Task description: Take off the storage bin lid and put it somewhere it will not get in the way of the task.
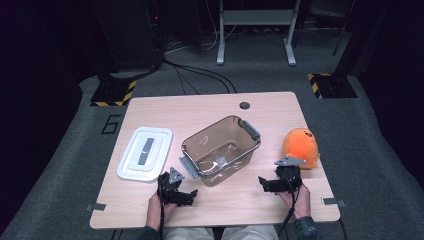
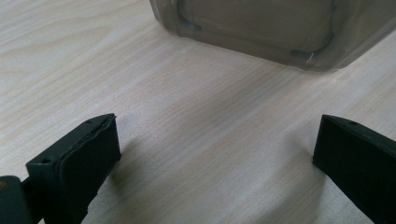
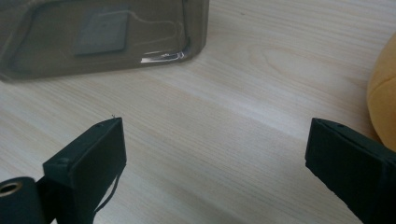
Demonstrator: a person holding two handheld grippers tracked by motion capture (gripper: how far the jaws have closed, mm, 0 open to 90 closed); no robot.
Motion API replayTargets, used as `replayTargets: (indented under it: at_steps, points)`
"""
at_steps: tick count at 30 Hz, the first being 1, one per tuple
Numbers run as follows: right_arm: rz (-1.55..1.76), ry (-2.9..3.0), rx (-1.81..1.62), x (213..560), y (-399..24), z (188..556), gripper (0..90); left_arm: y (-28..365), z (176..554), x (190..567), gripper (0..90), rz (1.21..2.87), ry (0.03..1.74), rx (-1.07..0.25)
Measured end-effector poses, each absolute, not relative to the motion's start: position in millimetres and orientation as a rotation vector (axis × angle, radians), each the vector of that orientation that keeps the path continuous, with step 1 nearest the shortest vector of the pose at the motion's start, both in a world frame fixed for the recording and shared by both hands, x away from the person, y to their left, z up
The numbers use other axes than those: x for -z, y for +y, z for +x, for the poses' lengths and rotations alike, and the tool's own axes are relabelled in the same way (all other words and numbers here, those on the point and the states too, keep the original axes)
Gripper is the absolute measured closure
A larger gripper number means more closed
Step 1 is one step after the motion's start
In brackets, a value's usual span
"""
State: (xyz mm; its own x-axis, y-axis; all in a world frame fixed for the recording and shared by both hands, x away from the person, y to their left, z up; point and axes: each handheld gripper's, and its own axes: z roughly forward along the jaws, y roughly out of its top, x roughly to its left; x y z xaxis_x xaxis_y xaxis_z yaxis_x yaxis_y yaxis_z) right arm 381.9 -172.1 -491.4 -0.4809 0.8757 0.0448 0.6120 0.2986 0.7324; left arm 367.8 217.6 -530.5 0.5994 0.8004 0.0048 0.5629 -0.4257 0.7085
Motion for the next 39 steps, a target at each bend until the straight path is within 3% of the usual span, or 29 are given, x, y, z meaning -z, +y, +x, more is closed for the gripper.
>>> replayTargets:
  at_steps: [13, 39]
  points:
    - [1.332, 2.188, -1.054, 463, -174, 388, 0.0, 218, 368, 530, 0.4, 2.149, 1.072, -0.452]
    - [1.31, 2.152, -1.069, 413, -189, 409, 0.6, 218, 368, 530, 0.3, 2.149, 1.073, -0.453]
